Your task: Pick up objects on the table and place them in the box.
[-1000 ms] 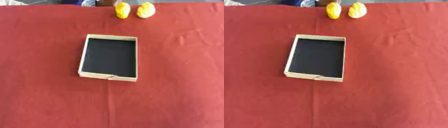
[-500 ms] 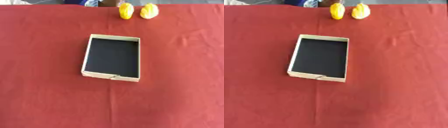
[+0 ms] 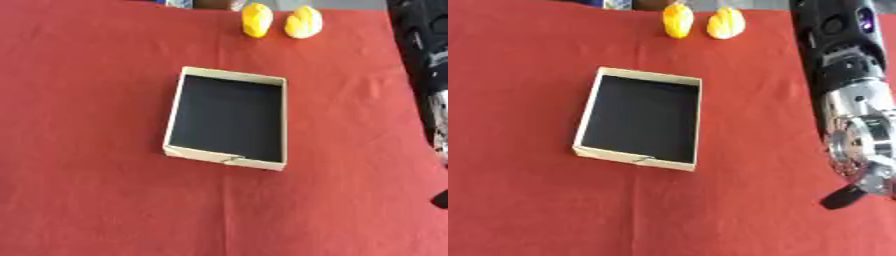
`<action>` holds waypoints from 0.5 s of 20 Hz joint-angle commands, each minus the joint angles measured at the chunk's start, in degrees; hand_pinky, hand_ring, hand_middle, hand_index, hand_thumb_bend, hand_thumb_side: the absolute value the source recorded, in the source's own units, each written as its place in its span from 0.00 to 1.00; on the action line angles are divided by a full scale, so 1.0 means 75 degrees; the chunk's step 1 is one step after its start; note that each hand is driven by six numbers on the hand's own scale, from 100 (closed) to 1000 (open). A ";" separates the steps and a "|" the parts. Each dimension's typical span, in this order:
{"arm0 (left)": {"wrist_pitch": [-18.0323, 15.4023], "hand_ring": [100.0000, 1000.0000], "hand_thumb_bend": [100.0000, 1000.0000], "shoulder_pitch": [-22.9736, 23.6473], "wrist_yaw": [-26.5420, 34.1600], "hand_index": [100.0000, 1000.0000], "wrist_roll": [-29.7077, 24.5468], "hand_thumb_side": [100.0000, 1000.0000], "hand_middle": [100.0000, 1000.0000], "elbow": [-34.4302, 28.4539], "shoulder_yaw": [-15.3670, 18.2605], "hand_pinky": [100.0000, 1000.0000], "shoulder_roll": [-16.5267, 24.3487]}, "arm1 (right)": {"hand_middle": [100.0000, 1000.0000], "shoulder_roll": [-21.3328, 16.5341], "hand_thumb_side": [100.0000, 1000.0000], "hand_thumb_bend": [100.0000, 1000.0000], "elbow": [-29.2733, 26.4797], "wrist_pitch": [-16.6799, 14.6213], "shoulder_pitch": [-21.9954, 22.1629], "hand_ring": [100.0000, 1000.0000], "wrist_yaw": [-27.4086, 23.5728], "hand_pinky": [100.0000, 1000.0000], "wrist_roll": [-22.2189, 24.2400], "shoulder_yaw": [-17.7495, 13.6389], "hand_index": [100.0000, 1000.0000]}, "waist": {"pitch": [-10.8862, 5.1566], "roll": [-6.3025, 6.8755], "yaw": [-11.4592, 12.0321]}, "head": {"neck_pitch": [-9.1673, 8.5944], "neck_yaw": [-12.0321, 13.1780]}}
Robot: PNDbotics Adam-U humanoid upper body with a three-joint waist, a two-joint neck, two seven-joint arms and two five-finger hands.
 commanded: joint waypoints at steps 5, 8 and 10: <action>-0.0003 0.82 0.00 -0.0107 0.0064 0.81 -0.0075 0.61 0.66 -0.0122 0.0008 0.82 0.0228 | 0.94 0.0039 0.70 0.00 0.0559 -0.0530 -0.0029 1.00 0.2312 0.94 0.0271 0.0209 0.97 | -0.0090 0.0027 0.0059 | -0.0272 -0.0117; 0.0000 0.82 0.00 -0.0097 0.0069 0.81 -0.0079 0.61 0.66 -0.0122 0.0010 0.82 0.0227 | 0.95 0.0026 0.69 0.00 0.0691 -0.0754 0.0018 1.00 0.3103 0.94 0.0481 0.0225 0.98 | -0.0083 0.0032 0.0055 | -0.0289 -0.0104; 0.0001 0.82 0.00 -0.0087 0.0069 0.81 -0.0088 0.61 0.66 -0.0122 0.0005 0.82 0.0230 | 0.95 0.0008 0.66 0.00 0.0685 -0.0862 0.0026 1.00 0.3435 0.93 0.0576 0.0186 0.98 | -0.0090 0.0040 0.0038 | -0.0278 -0.0089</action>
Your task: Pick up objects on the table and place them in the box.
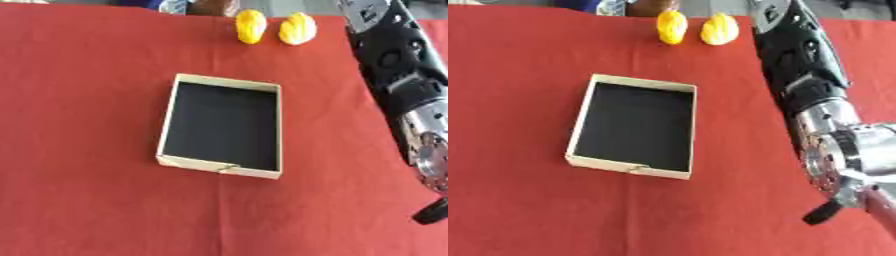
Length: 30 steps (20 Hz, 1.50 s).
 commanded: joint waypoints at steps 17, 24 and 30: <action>0.0022 0.82 0.00 0.0053 0.0042 0.81 -0.0075 0.62 0.66 -0.0122 0.0018 0.82 0.0264 | 0.93 -0.0666 0.00 0.00 -0.0065 -0.1348 0.0021 1.00 0.1530 0.93 0.1704 0.0112 0.94 | -0.0262 0.0084 -0.0203 | 0.0025 0.0143; 0.0005 0.82 0.00 0.0033 0.0062 0.81 -0.0110 0.62 0.66 -0.0122 0.0004 0.82 0.0257 | 0.93 -0.0601 0.00 0.12 -0.0191 -0.1215 0.0026 1.00 0.1972 0.93 0.1559 0.0028 0.94 | -0.0233 0.0080 -0.0169 | -0.0048 0.0099; 0.0012 0.82 0.00 0.0037 0.0072 0.80 -0.0122 0.63 0.66 -0.0122 0.0014 0.82 0.0229 | 0.93 -0.0578 0.00 0.16 -0.0175 -0.0987 0.0050 1.00 0.2419 0.93 0.1262 0.0002 0.94 | -0.0164 0.0030 -0.0088 | -0.0140 0.0013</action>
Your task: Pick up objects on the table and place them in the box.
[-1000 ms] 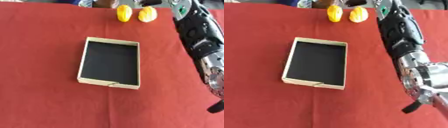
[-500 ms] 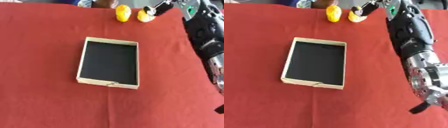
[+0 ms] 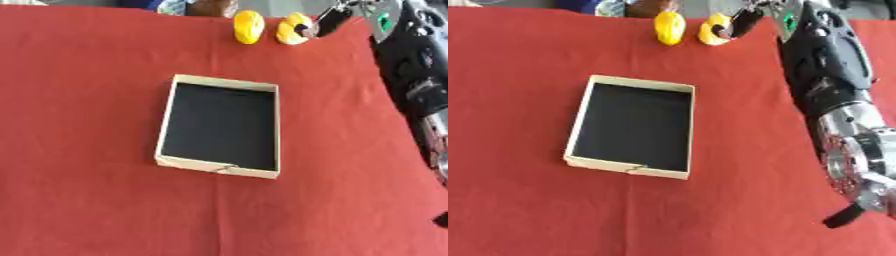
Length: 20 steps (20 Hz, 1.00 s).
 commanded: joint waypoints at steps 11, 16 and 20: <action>0.0008 0.82 0.00 0.0030 0.0016 0.80 -0.0001 0.65 0.66 -0.0122 0.0074 0.82 0.0180 | 0.93 -0.0326 0.00 0.19 0.0074 0.0233 -0.0048 1.00 0.0912 0.93 -0.0548 -0.0038 0.94 | 0.0040 -0.0002 0.0026 | -0.0511 -0.0304; 0.0011 0.82 0.00 0.0056 0.0003 0.80 0.0013 0.66 0.66 -0.0122 0.0094 0.82 0.0160 | 0.93 -0.0374 0.00 0.17 0.0135 0.0235 -0.0043 1.00 0.0918 0.93 -0.0645 -0.0053 0.94 | 0.0170 0.0011 0.0024 | -0.0559 -0.0312; 0.0017 0.82 0.00 0.0058 0.0002 0.80 0.0010 0.66 0.66 -0.0122 0.0098 0.82 0.0142 | 0.93 -0.0370 0.00 0.16 0.0101 0.0305 -0.0074 1.00 0.0907 0.93 -0.0680 -0.0081 0.95 | 0.0264 0.0006 0.0051 | -0.0574 -0.0313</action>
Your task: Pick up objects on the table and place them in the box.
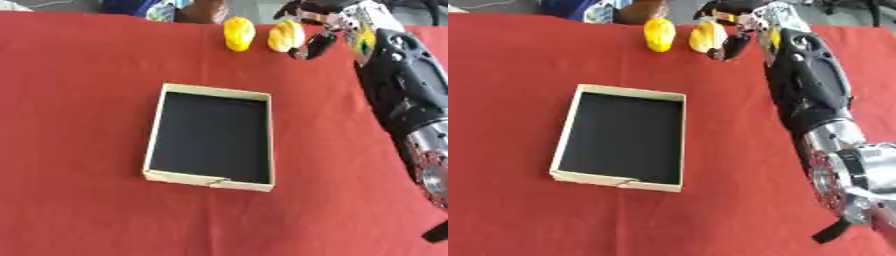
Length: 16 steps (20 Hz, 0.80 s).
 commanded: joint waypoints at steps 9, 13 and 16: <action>0.0043 0.82 0.00 -0.0014 0.0000 0.80 0.0006 0.67 0.65 -0.0122 0.0099 0.82 0.0125 | 0.93 -0.0294 0.00 0.12 -0.0383 0.0588 -0.0242 1.00 -0.0063 0.92 -0.0476 -0.0258 0.95 | 0.0002 0.0026 0.0062 | -0.0147 -0.0034; 0.0046 0.82 0.00 -0.0031 0.0000 0.80 0.0004 0.67 0.65 -0.0122 0.0098 0.82 0.0130 | 0.92 -0.0380 0.00 0.10 -0.0457 0.0881 -0.0276 1.00 -0.0124 0.91 -0.0651 -0.0327 0.95 | 0.0052 0.0012 0.0065 | -0.0186 -0.0047; 0.0052 0.82 0.00 -0.0040 -0.0001 0.80 -0.0021 0.67 0.65 -0.0122 0.0090 0.82 0.0117 | 0.90 -0.0401 0.00 0.13 -0.0404 0.1097 -0.0254 1.00 0.0070 0.90 -0.0722 -0.0297 0.95 | 0.0093 0.0001 0.0067 | -0.0201 -0.0063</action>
